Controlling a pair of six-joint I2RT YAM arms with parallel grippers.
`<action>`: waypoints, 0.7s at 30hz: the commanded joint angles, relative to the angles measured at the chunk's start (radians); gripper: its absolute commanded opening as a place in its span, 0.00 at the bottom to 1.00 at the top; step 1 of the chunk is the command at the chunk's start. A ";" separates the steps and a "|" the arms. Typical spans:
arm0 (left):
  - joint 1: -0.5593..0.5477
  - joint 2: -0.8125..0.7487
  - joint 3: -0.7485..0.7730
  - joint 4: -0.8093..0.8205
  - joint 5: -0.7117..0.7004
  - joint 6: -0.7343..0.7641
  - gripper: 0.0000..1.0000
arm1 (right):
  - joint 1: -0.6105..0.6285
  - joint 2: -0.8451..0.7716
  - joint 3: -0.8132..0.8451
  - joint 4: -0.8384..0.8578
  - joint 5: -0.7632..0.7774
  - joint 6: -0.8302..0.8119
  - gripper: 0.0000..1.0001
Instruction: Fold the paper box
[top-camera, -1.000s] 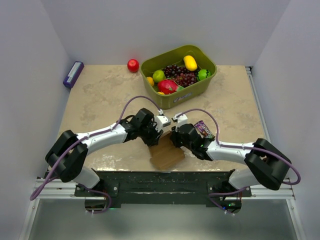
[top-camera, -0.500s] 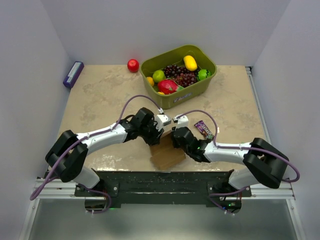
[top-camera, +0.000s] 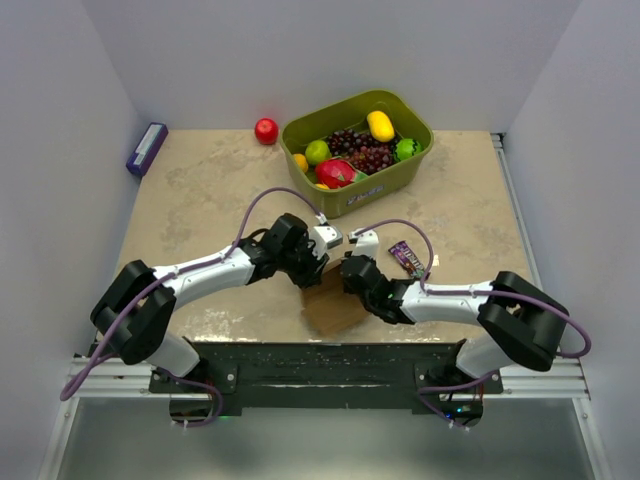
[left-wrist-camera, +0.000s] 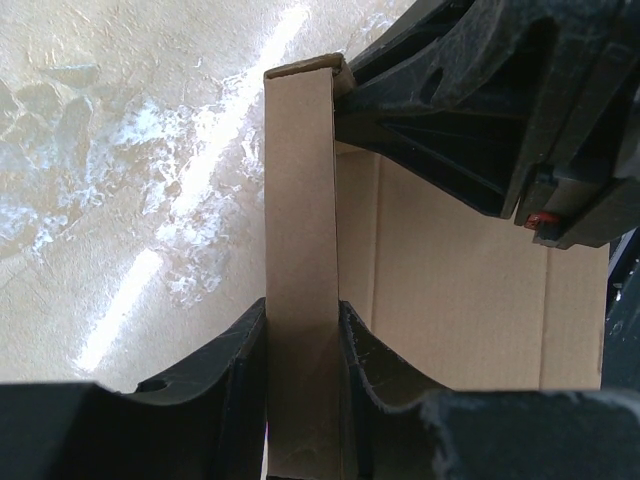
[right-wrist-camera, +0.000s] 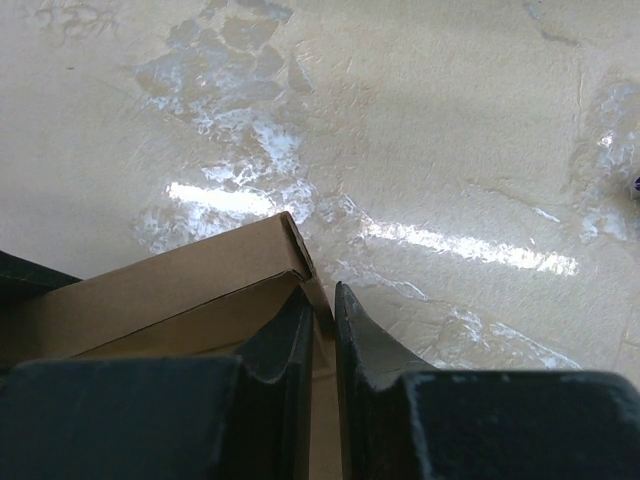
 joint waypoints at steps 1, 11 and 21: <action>-0.020 -0.011 0.011 -0.024 0.137 -0.008 0.22 | -0.023 0.045 -0.013 -0.079 0.158 0.053 0.00; -0.017 -0.009 0.013 -0.021 0.149 -0.011 0.22 | -0.023 0.007 -0.040 -0.076 0.280 0.086 0.00; 0.015 0.038 0.025 -0.054 0.062 -0.035 0.22 | -0.023 -0.122 -0.074 -0.102 0.168 0.098 0.36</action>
